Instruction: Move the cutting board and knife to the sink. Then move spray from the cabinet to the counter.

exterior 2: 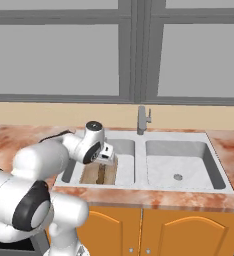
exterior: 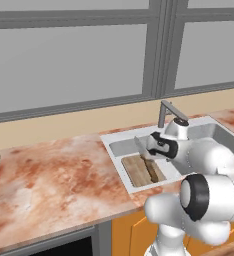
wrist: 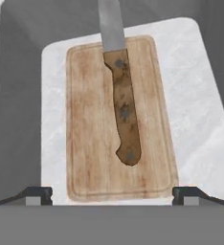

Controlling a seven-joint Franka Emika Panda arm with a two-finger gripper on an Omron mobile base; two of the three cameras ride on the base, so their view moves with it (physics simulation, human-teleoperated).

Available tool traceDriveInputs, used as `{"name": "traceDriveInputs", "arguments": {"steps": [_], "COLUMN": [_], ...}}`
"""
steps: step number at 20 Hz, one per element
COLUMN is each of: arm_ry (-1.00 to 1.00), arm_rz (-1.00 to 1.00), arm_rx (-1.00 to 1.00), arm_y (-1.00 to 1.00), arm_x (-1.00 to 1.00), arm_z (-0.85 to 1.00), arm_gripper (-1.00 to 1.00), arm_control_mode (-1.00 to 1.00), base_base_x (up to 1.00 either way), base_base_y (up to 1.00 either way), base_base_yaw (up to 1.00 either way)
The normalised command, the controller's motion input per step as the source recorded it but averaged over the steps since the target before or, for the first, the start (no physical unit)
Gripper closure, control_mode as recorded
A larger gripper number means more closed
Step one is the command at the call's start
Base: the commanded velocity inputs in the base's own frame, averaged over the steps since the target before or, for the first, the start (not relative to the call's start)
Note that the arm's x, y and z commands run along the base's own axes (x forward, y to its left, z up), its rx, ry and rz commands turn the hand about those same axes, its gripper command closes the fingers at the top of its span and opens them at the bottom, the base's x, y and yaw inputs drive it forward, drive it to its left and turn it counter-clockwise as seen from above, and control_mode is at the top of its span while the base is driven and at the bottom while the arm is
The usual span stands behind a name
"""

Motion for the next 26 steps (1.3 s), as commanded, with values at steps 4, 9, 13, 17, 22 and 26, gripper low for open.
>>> {"name": "traceDriveInputs", "arguments": {"steps": [4,9,13,17,22,26], "arm_ry": [0.0,0.0,0.0,0.0,0.0,0.02], "arm_rz": [-0.02,-0.04,-0.06,-0.07,-0.05,0.0], "arm_rx": [0.0,0.0,0.0,0.0,-0.01,0.0], "arm_y": [-0.09,-0.05,-0.05,-0.02,0.0,0.0], "arm_x": [-0.33,-0.35,-0.38,-0.34,-0.26,-0.03], "arm_z": [0.59,0.48,0.38,0.3,0.2,0.01], "arm_gripper": [-1.0,-1.0,-1.0,-1.0,-1.0,-1.0], "arm_control_mode": [-1.0,-1.0,-1.0,-1.0,-1.0,-1.0], "base_base_x": [0.0,0.0,0.0,0.0,0.0,0.0], "base_base_y": [0.0,0.0,0.0,0.0,0.0,0.0], "base_base_yaw": [0.0,0.0,0.0,0.0,0.0,0.0]}}
